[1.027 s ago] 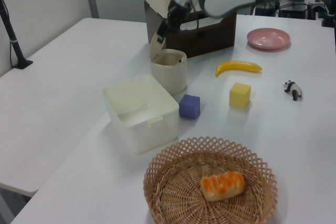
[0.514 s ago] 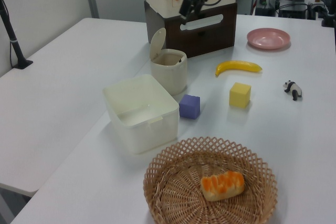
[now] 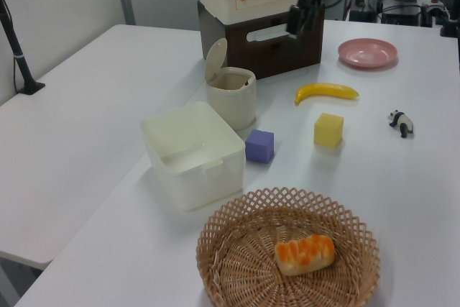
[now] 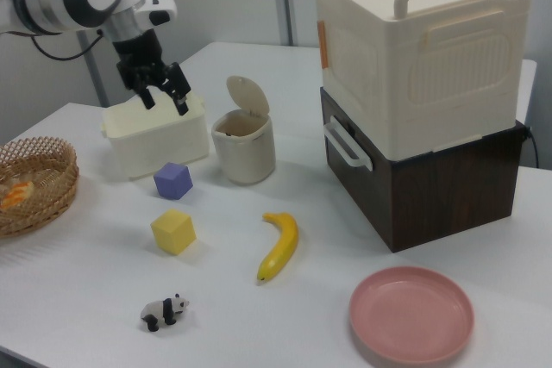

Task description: Grab it up and put it in the trash

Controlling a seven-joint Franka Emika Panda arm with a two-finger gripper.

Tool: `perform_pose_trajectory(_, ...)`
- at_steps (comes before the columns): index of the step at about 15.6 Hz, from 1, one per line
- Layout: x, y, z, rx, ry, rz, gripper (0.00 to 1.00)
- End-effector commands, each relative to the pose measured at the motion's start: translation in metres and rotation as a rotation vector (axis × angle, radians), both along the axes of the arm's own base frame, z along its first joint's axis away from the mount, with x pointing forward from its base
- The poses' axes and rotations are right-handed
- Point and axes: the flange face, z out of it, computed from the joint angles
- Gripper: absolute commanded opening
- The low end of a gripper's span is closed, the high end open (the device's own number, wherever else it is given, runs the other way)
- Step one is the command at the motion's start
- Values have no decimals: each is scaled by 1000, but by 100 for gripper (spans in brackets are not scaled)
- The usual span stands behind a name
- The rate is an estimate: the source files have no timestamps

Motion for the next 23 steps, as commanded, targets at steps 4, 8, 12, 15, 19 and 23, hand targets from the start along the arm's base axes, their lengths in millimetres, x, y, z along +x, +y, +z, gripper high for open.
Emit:
perform_pose_trajectory(4, -55, -6, -4, 7, 134, 99, 100)
perform_pose_trajectory(8, -62, -15, -4, 6, 141, 115, 100)
perform_pose_trajectory(12, -62, -19, -7, 1, 158, 128, 100)
perform_pose_trajectory(15, -60, -28, -7, 2, 158, 111, 100)
perform_pose_trajectory(19, -58, -35, -8, 5, 160, 94, 100)
perform_pose_trajectory(23, -57, -39, -11, 6, 165, 86, 100)
